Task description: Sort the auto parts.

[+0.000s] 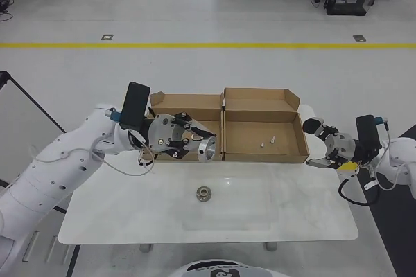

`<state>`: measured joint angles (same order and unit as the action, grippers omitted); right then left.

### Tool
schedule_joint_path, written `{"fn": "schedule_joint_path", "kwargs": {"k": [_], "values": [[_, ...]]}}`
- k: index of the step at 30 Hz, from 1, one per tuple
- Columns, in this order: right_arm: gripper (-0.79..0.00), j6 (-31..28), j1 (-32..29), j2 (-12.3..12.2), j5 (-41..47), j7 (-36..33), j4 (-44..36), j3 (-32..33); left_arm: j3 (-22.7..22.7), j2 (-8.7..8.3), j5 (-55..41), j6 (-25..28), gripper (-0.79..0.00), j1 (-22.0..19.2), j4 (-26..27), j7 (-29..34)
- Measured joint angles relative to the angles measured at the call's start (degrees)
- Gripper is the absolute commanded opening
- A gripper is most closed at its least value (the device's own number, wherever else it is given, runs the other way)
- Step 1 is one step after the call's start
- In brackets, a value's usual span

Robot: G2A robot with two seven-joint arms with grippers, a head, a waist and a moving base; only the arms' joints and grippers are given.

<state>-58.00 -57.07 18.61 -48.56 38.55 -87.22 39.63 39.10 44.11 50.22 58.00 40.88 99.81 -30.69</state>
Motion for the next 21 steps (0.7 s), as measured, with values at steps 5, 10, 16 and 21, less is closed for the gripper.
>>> {"fn": "schedule_joint_path", "kwargs": {"k": [5,10,16,21], "values": [[0.000,0.0,0.0,0.0,0.0,0.0,0.0,0.0,0.0,0.00,0.0,0.0,-0.785,0.0,0.0,0.0],[0.000,0.0,0.0,0.0,0.0,0.0,0.0,0.0,0.5,0.20,-1.3,-1.3,-0.785,1.2,0.9,0.5],[0.000,0.0,0.0,0.0,0.0,0.0,0.0,0.0,3.3,0.65,-6.0,0.0,-0.785,4.4,1.8,-4.7],[0.000,0.0,0.0,0.0,0.0,0.0,0.0,0.0,4.6,1.04,-5.2,0.0,-0.785,6.4,3.4,-10.6]]}}
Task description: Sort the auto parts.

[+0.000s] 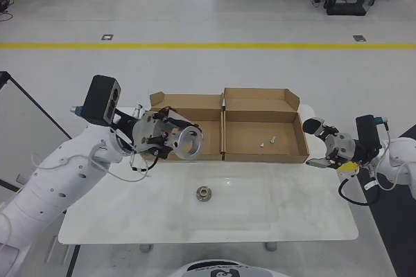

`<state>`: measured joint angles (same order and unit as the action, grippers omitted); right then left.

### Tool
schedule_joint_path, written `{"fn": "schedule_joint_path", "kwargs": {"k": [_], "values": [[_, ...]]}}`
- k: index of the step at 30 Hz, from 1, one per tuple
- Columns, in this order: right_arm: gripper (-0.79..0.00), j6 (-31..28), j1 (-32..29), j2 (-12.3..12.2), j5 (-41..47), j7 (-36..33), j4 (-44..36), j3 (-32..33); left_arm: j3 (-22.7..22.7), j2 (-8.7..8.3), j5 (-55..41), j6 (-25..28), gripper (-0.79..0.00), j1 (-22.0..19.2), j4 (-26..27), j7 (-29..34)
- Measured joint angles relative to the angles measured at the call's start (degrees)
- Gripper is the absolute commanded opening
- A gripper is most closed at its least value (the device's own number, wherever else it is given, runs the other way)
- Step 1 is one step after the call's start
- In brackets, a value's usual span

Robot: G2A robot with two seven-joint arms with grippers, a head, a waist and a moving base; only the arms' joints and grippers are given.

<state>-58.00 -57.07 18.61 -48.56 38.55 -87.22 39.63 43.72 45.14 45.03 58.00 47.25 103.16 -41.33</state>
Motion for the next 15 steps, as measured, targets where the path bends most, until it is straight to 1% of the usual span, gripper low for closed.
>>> {"fn": "schedule_joint_path", "kwargs": {"k": [4,5,12,15], "values": [[0.000,0.0,0.0,0.0,0.0,0.0,0.0,0.0,0.6,0.18,2.1,0.0,-0.785,1.2,0.7,-4.7],[0.000,0.0,0.0,0.0,0.0,0.0,0.0,0.0,0.9,0.26,1.7,0.0,-0.785,1.5,0.9,-5.0],[0.000,0.0,0.0,0.0,0.0,0.0,0.0,0.0,4.9,1.28,-5.9,0.0,-0.785,5.2,3.2,-5.0],[0.000,0.0,0.0,0.0,0.0,0.0,0.0,0.0,6.4,1.65,-5.8,0.0,-0.785,6.5,3.5,-5.0]]}}
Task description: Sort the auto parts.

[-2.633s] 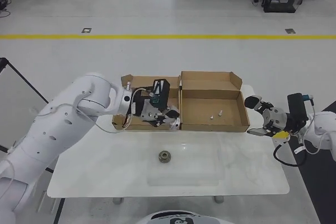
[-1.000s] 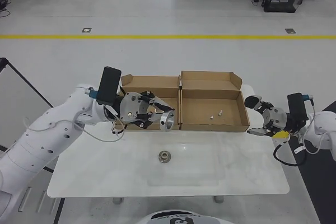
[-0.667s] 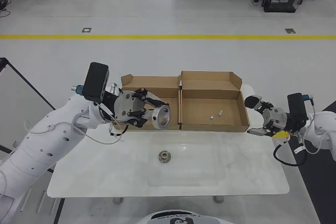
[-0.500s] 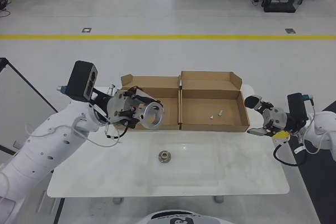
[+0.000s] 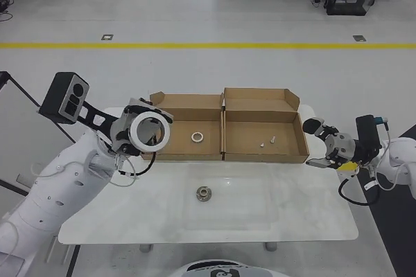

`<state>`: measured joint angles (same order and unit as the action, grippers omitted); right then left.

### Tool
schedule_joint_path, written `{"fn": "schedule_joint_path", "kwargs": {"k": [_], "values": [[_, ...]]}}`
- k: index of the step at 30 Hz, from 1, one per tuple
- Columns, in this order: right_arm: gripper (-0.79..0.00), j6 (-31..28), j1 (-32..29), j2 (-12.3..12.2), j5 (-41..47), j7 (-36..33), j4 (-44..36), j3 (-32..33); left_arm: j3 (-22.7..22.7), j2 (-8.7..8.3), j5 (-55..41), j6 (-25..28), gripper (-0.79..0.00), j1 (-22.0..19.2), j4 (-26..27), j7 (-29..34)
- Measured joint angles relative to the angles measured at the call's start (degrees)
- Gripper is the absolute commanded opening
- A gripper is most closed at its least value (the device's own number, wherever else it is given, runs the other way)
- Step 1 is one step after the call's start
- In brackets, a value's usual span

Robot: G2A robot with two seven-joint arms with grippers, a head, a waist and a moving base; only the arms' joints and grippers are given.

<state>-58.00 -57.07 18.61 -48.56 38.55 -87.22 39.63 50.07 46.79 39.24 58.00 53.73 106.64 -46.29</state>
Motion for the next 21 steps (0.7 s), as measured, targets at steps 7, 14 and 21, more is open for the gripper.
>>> {"fn": "schedule_joint_path", "kwargs": {"k": [7,14,21], "values": [[0.000,0.0,0.0,0.0,0.0,0.0,0.0,0.0,0.9,0.04,5.0,0.0,-0.785,1.2,-1.1,0.1],[0.000,0.0,0.0,0.0,0.0,0.0,0.0,0.0,1.9,-0.97,10.3,0.0,-0.785,0.7,-3.1,6.8],[0.000,0.0,0.0,0.0,0.0,0.0,0.0,0.0,2.7,-1.24,5.9,0.0,-0.785,1.5,-1.4,5.9]]}}
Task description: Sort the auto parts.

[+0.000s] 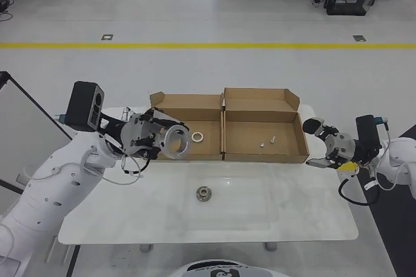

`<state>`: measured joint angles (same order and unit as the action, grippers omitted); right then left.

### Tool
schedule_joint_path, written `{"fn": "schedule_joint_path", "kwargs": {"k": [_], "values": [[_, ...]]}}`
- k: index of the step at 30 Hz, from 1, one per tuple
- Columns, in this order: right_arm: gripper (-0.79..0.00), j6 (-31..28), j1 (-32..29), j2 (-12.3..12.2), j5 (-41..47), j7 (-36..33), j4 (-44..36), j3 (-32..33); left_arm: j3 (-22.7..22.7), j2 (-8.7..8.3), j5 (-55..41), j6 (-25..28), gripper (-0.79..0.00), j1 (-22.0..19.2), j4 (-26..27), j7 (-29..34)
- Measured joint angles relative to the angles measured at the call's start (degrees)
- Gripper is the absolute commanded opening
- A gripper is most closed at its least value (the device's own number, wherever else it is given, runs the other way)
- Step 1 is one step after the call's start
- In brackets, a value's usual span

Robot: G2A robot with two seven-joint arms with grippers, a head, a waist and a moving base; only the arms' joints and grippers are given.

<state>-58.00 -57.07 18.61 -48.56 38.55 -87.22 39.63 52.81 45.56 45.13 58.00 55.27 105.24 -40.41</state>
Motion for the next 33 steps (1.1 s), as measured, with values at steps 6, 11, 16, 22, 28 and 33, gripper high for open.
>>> {"fn": "schedule_joint_path", "kwargs": {"k": [6,11,16,22,28,33], "values": [[0.000,0.0,0.0,0.0,0.0,0.0,0.0,0.0,-0.2,0.29,-5.0,0.0,-0.785,0.3,2.4,-6.1],[0.000,0.0,0.0,0.0,0.0,0.0,0.0,0.0,0.6,0.72,-8.3,0.0,-0.785,0.4,4.1,-5.9],[0.000,0.0,0.0,0.0,0.0,0.0,0.0,0.0,0.9,0.90,-7.7,0.0,-0.785,0.3,4.2,-5.9],[0.000,0.0,0.0,0.0,0.0,0.0,0.0,0.0,0.8,0.02,-0.7,0.0,-0.785,-0.3,0.3,-4.0],[0.000,0.0,0.0,0.0,0.0,0.0,0.0,0.0,0.8,-0.59,1.1,0.0,-0.785,-0.6,0.0,-2.5],[0.000,0.0,0.0,0.0,0.0,0.0,0.0,0.0,0.5,-0.73,-0.1,0.0,-0.785,-0.6,0.1,-3.4]]}}
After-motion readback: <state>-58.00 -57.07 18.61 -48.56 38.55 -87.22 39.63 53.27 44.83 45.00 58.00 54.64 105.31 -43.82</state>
